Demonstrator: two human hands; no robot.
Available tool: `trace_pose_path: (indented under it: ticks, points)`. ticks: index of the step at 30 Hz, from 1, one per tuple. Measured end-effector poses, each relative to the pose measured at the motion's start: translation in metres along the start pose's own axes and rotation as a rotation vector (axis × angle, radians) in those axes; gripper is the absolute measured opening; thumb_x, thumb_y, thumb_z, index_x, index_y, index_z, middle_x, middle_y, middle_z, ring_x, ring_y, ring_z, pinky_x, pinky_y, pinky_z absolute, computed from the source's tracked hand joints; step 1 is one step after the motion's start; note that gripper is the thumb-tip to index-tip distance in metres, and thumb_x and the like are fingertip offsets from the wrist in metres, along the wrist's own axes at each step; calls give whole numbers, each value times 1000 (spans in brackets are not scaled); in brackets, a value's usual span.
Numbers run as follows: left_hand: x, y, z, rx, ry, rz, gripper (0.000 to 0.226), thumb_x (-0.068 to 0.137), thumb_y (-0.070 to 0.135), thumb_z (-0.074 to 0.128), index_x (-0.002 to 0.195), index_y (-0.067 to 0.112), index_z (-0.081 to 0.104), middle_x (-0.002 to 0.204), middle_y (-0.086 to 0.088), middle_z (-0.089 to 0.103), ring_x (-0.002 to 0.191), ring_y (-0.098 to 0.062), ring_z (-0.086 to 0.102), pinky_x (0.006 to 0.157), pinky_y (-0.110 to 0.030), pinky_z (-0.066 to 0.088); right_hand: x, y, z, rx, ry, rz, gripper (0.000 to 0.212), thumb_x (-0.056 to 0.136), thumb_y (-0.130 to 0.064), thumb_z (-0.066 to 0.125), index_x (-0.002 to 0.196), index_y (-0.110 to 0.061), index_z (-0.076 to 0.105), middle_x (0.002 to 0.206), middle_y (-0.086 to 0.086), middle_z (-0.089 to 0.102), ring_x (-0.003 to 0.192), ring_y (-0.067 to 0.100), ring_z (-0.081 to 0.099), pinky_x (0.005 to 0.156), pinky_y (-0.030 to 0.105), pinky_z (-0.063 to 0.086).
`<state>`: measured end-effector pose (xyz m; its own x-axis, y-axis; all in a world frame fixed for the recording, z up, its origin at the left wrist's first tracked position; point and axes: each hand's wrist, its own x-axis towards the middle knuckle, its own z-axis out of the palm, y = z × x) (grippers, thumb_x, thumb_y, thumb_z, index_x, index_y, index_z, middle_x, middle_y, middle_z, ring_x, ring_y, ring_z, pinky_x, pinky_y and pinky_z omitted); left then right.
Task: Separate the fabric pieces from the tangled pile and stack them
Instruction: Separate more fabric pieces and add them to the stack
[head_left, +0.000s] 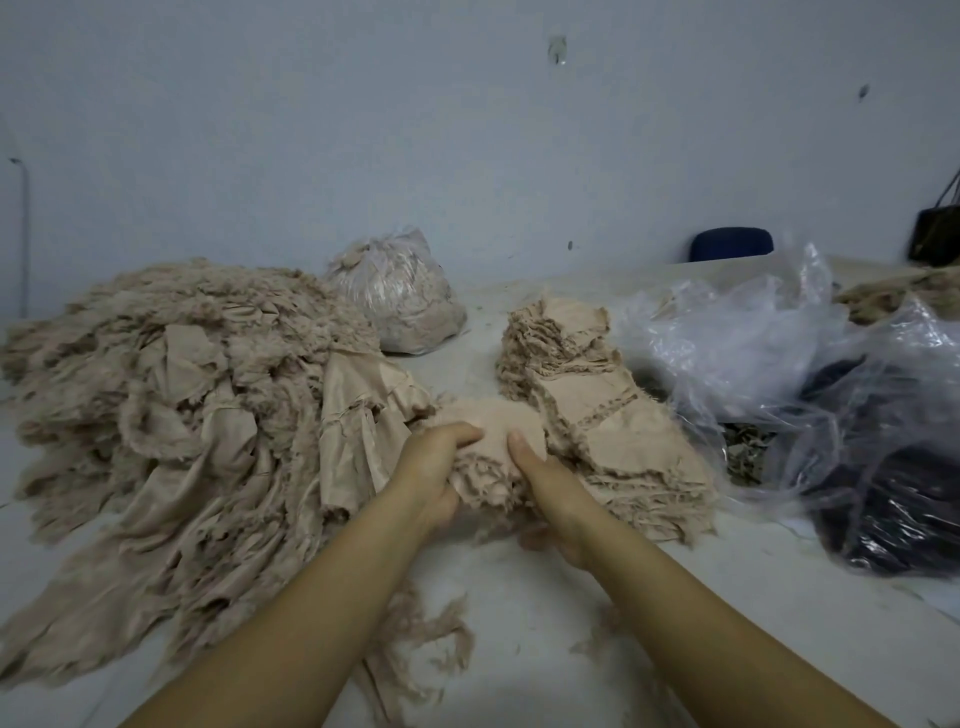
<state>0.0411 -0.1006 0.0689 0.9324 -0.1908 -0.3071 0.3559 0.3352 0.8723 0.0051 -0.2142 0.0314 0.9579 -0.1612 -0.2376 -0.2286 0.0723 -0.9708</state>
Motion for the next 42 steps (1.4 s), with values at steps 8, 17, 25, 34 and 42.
trace_pose_path:
  ticks: [8, 17, 25, 34, 42]
  points:
    - [4, 9, 24, 48, -110, 38, 33, 84, -14, 51, 116, -10, 51, 104, -29, 63, 76, -32, 65, 68, -41, 56, 11, -23, -30, 361, 282, -259, 46, 83, -12, 72, 124, -9, 53, 115, 14, 66, 99, 29, 67, 88, 46, 55]
    - [83, 18, 94, -71, -207, 51, 32, 91, 2, 55, 122, -6, 55, 114, -23, 64, 89, -30, 64, 85, -42, 52, 82, -76, -108, -46, 532, -360, 46, 89, -20, 64, 132, -13, 49, 127, 11, 55, 110, 28, 55, 96, 39, 47]
    - [142, -19, 96, 491, -93, 253, 34, 87, 4, 63, 121, 3, 60, 118, -13, 65, 105, -29, 62, 92, -40, 52, 110, -63, -124, -856, 632, -540, 48, 94, -24, 53, 140, -21, 42, 141, 11, 44, 128, 30, 39, 106, 39, 30]
    - [149, -13, 83, 554, -184, 203, 27, 92, 16, 61, 117, 7, 58, 109, -8, 60, 103, -26, 61, 89, -34, 51, 118, -42, -114, -1298, 363, -180, 45, 97, -47, 37, 138, -31, 45, 144, 9, 39, 132, 32, 32, 109, 48, 25]
    - [109, 6, 18, 690, -214, 330, 7, 91, 5, 58, 89, 12, 59, 83, -1, 60, 76, -13, 60, 66, -23, 51, 111, -56, -94, -1461, 157, -205, 46, 99, -56, 25, 140, -42, 40, 154, 4, 27, 142, 31, 20, 112, 59, 7]
